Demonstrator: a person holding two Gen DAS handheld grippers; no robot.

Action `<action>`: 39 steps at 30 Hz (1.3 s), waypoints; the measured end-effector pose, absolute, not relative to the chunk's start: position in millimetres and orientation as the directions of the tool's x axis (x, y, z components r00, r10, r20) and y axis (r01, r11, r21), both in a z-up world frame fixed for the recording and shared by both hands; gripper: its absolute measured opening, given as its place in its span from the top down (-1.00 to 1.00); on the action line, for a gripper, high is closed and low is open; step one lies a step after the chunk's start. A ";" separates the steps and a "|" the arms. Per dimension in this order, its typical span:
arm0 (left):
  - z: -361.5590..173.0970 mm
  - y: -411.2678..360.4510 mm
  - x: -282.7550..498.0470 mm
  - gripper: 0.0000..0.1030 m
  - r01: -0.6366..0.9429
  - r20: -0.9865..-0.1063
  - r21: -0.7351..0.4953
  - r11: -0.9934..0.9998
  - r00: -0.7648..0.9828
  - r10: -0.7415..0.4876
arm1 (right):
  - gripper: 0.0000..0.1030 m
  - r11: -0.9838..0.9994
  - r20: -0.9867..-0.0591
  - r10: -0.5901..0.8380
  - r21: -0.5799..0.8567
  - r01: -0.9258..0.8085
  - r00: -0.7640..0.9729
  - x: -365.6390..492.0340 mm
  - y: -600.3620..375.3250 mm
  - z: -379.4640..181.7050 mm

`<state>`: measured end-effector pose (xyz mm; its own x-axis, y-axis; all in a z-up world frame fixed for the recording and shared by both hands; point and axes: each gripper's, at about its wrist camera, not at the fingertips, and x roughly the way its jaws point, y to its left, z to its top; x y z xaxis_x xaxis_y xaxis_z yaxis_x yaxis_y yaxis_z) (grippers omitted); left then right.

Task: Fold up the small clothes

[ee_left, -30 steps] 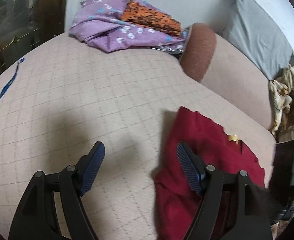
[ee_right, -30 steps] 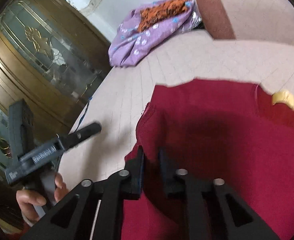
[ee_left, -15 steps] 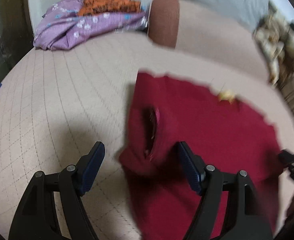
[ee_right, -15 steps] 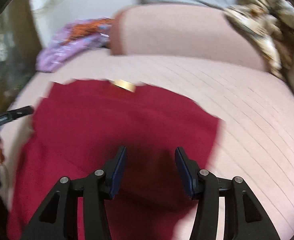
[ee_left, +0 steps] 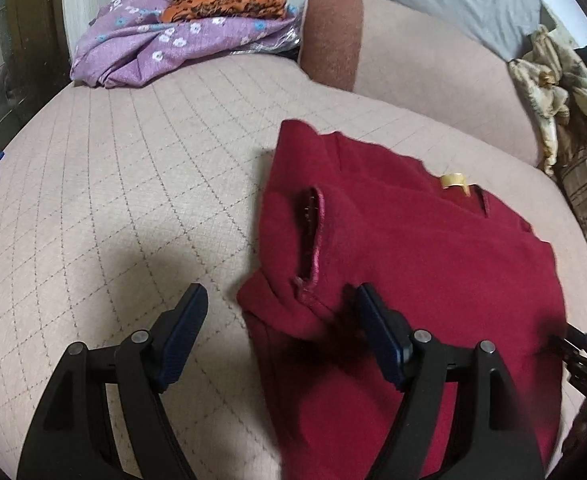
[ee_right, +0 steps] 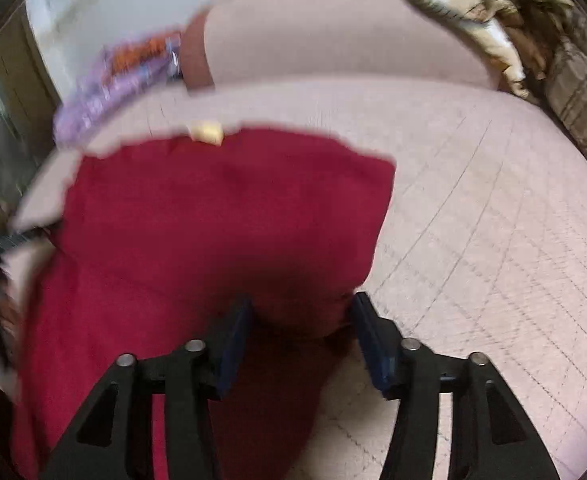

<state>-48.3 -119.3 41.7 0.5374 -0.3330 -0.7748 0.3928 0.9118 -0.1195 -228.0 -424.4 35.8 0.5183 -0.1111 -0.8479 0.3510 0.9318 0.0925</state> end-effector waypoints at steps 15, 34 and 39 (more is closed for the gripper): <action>62.1 -114.3 -121.8 -0.48 0.440 -0.792 -0.185 0.879 0.463 -0.398 | -0.38 0.952 -0.833 -0.051 0.126 0.279 0.550 -302.5 -389.7 79.2; 37.0 -61.1 -196.5 -0.57 0.392 -0.844 -0.132 0.910 0.437 -0.311 | -0.39 0.921 -0.849 0.009 0.213 0.326 0.528 -306.0 -400.9 49.0; 37.6 -51.4 -200.9 -0.57 0.407 -0.856 -0.121 0.905 0.419 -0.302 | -0.38 0.880 -0.840 0.065 0.303 0.366 0.538 -294.2 -413.0 50.0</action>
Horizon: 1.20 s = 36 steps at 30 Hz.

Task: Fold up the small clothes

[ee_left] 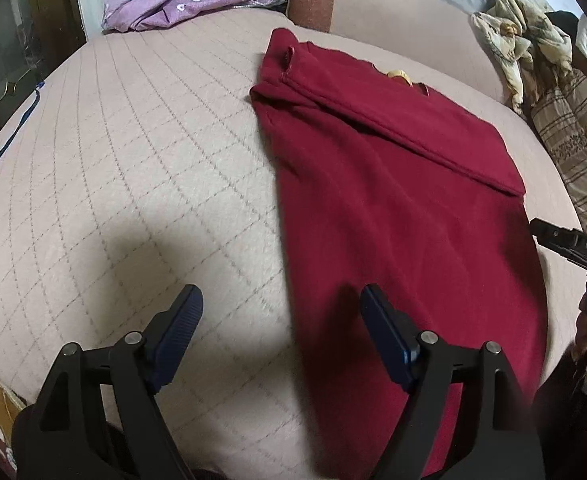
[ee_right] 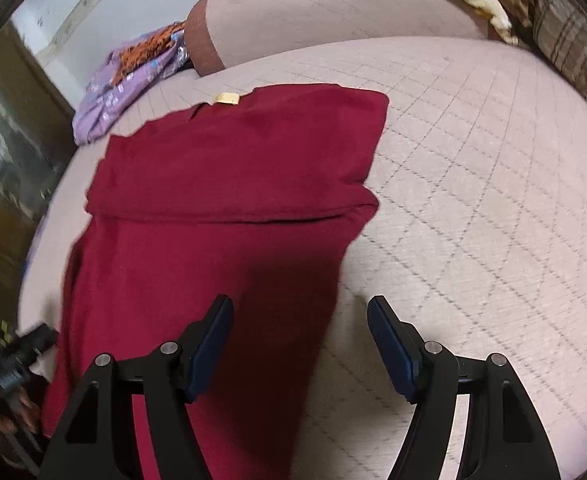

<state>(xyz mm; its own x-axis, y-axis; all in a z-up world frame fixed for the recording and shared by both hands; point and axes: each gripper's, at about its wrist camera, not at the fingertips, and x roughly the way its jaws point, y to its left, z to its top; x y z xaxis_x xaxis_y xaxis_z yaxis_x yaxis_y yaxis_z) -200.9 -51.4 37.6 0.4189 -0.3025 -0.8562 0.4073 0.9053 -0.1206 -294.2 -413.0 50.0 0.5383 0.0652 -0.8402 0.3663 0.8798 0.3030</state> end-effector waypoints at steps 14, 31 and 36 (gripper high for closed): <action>77.6 26.0 -199.7 -0.58 0.284 -0.810 -0.218 0.934 0.482 -0.335 | -0.40 0.821 -0.726 0.568 0.535 -0.200 0.388 -283.1 -199.7 45.3; 71.2 22.1 -210.6 -0.58 0.335 -0.815 -0.274 0.901 0.417 -0.403 | -0.42 0.812 -0.683 0.571 0.550 -0.195 0.456 -344.6 -241.3 82.7; 87.1 43.8 -209.4 -0.58 0.299 -0.802 -0.257 0.919 0.464 -0.375 | -0.41 0.798 -0.680 0.600 0.547 -0.254 0.421 -310.5 -180.3 61.6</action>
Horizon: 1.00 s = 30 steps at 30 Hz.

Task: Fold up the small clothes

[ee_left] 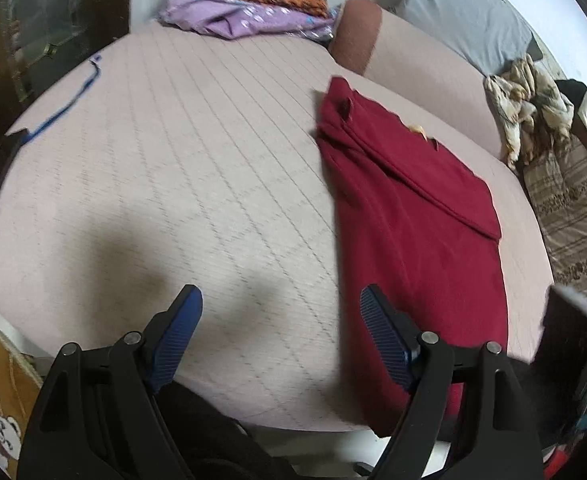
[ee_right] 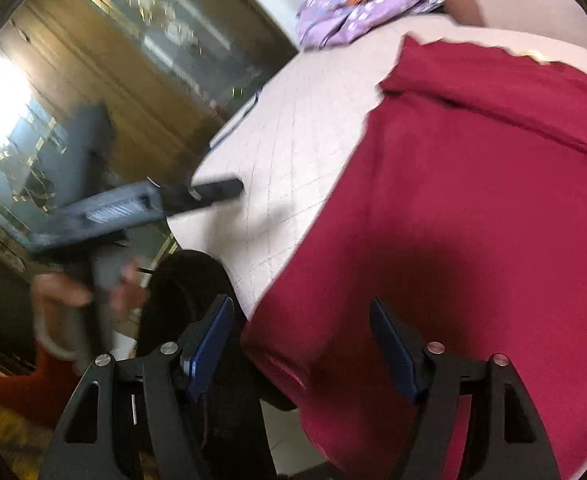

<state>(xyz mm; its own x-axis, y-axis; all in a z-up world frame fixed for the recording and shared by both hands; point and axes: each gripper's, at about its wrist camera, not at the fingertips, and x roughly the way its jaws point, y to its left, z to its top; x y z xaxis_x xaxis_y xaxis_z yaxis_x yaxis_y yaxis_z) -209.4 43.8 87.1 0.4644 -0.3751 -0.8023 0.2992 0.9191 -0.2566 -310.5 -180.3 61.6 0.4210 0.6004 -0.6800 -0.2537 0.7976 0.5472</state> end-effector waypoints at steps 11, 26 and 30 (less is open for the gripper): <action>68.6 27.0 -212.4 -0.58 0.378 -0.816 -0.232 0.896 0.426 -0.390 | -0.39 0.741 -0.656 0.670 0.570 -0.355 0.348 -343.5 -167.9 66.8; 27.3 -8.7 -216.2 -0.58 0.467 -0.902 -0.162 0.869 0.287 -0.322 | -0.44 0.774 -0.761 0.456 0.595 0.216 0.461 -462.5 -363.0 23.6; 26.0 -13.7 -223.6 -0.17 0.486 -0.904 -0.109 0.867 0.314 -0.290 | -0.44 0.732 -0.733 0.519 0.647 0.214 0.439 -460.8 -355.7 10.9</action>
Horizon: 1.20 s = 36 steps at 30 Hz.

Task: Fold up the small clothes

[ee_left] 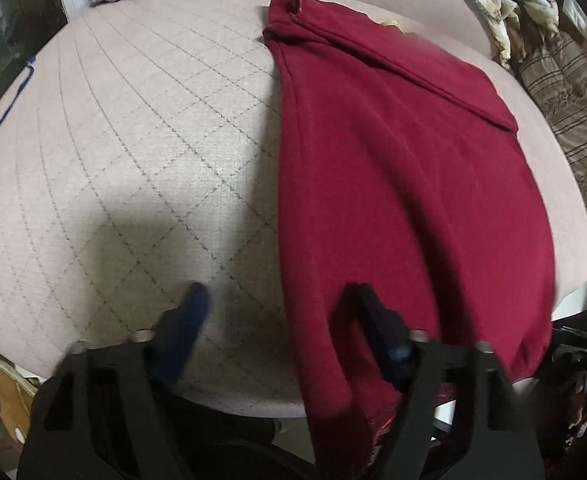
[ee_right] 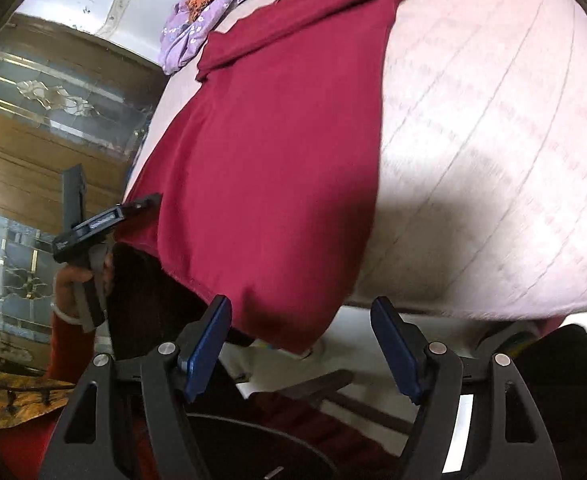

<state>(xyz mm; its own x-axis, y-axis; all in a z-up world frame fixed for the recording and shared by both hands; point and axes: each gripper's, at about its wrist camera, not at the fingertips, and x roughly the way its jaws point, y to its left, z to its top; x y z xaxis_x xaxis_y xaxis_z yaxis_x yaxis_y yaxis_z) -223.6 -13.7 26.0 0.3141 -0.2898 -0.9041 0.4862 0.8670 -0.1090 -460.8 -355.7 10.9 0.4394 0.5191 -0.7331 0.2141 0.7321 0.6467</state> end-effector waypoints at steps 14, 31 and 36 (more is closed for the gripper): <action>56.6 -5.4 -235.6 0.93 0.477 -0.858 -0.176 0.861 0.354 -0.372 | 0.83 0.677 -0.636 0.580 0.724 0.133 0.508 -451.6 -341.1 24.1; 123.0 -36.4 -193.2 0.93 0.464 -0.725 -0.205 0.862 0.520 -0.452 | 0.83 0.683 -0.463 0.428 0.728 0.057 0.776 -401.3 -410.7 108.2; 132.2 -47.9 -172.4 0.93 0.457 -0.700 -0.209 0.865 0.548 -0.458 | 0.83 0.699 -0.444 0.399 0.713 0.047 0.802 -375.9 -422.6 119.3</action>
